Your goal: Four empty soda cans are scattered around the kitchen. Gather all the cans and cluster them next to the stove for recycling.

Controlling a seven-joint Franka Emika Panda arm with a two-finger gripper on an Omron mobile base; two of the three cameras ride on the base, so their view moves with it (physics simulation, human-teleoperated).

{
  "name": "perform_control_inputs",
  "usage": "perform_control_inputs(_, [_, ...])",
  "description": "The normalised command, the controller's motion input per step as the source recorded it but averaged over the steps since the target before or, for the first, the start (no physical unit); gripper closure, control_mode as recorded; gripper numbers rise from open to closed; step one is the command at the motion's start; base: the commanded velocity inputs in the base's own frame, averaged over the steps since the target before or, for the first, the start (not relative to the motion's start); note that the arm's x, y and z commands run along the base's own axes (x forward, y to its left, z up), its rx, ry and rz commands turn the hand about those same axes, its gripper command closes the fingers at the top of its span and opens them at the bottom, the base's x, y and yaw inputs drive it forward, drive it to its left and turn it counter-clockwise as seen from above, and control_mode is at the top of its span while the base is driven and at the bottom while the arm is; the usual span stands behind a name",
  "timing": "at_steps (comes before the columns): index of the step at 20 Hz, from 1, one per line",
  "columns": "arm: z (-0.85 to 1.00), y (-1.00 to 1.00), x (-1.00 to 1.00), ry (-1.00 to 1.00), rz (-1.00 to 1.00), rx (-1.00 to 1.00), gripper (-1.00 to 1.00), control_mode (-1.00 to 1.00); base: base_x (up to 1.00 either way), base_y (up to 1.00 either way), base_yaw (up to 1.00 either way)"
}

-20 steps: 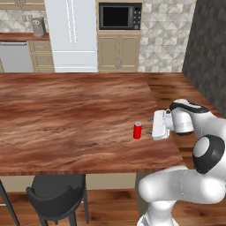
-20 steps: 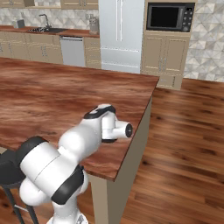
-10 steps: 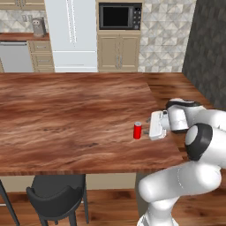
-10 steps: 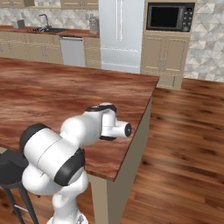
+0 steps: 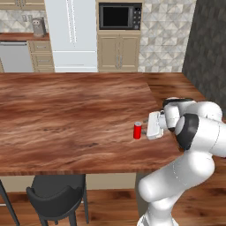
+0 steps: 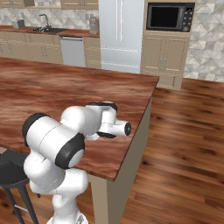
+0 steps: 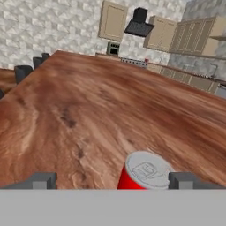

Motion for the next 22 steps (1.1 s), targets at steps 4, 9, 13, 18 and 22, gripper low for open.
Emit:
perform_control_inputs(4, [-0.1, 0.01, 0.17, 0.02, 0.0, 0.0, -1.0, -1.0, 0.0, 0.0, 0.0])
perform_control_inputs(9, [-0.1, 0.02, 0.17, 0.02, 0.0, 0.0, -1.0, -1.0, 0.0, 0.0, 0.0])
perform_control_inputs(13, [-0.11, 0.01, 0.18, 0.02, 0.0, 0.0, -1.0, -1.0, 0.0, 0.0, 0.0])
perform_control_inputs(18, [-0.12, 0.0, 0.21, 0.01, 0.0, 0.0, -1.0, -1.0, 0.0, 0.0, 0.0])
perform_control_inputs(22, [-0.12, 0.0, 0.08, 0.03, 0.0, 0.0, -1.0, -1.0, 0.0, 0.0, 0.0])
